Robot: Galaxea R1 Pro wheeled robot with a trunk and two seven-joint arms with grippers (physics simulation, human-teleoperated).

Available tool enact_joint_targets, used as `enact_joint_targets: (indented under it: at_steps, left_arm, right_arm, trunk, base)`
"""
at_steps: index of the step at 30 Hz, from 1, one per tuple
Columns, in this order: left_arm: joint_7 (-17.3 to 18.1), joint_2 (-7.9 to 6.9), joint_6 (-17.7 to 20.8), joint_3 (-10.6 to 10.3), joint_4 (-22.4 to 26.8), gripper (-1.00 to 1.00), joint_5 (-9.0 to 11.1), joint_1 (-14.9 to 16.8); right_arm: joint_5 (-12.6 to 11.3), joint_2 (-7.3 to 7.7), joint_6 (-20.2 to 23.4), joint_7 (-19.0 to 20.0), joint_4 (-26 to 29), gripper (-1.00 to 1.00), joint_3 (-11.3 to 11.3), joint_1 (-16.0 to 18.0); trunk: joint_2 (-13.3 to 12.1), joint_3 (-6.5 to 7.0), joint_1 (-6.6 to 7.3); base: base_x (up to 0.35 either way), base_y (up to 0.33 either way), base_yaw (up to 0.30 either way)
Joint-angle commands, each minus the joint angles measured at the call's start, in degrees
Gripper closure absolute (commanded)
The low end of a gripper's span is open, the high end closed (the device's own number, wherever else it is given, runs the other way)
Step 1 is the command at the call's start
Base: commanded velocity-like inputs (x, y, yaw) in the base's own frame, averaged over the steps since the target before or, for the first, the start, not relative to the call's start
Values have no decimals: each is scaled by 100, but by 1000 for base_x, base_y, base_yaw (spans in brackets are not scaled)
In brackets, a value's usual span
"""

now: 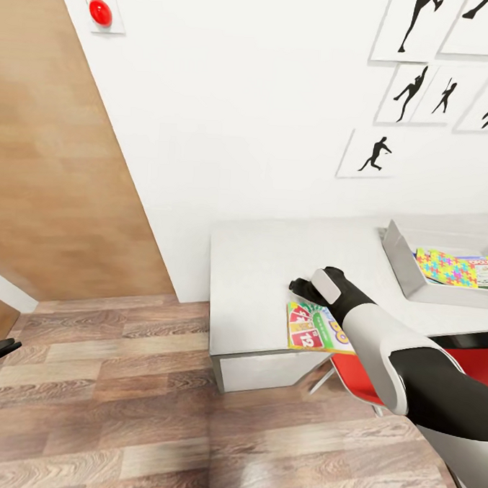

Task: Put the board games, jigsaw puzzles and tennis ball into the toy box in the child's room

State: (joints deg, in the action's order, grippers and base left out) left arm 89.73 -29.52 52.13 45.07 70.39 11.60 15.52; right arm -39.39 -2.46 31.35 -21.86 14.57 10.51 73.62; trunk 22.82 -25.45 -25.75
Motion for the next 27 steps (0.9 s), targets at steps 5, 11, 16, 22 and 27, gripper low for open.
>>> enact_joint_targets:
  at_steps: [5, 11, 16, 22, 27]
  left_arm:
    - [27, -1, 61, 2, 1, -100, -9, 3]
    - [27, -1, 61, 2, 1, -100, -9, 3]
    - [27, -1, 61, 2, 1, -100, -9, 3]
    - [27, -1, 61, 2, 1, -100, -9, 3]
    - [27, -1, 61, 2, 1, -100, -9, 3]
  right_arm:
    - [-60, 1, 15, -40, 9, -100, 48, 3]
    - [-60, 0, 14, -38, 8, -100, 48, 3]
    - [-60, 0, 14, -38, 9, -100, 48, 3]
    - [-60, 0, 16, -37, 10, -100, 48, 3]
    - [-60, 0, 18, -37, 11, -100, 48, 3]
  trunk:
    - [10, -9, -3]
    - [10, -9, -3]
    - [10, -9, -3]
    - [10, -9, -3]
    - [10, -9, -3]
  base:
    - [-1, 0, 0]
    - [0, 0, 0]
    - [-75, 0, 0]
    - [-145, 0, 0]
    - [-25, 0, 0]
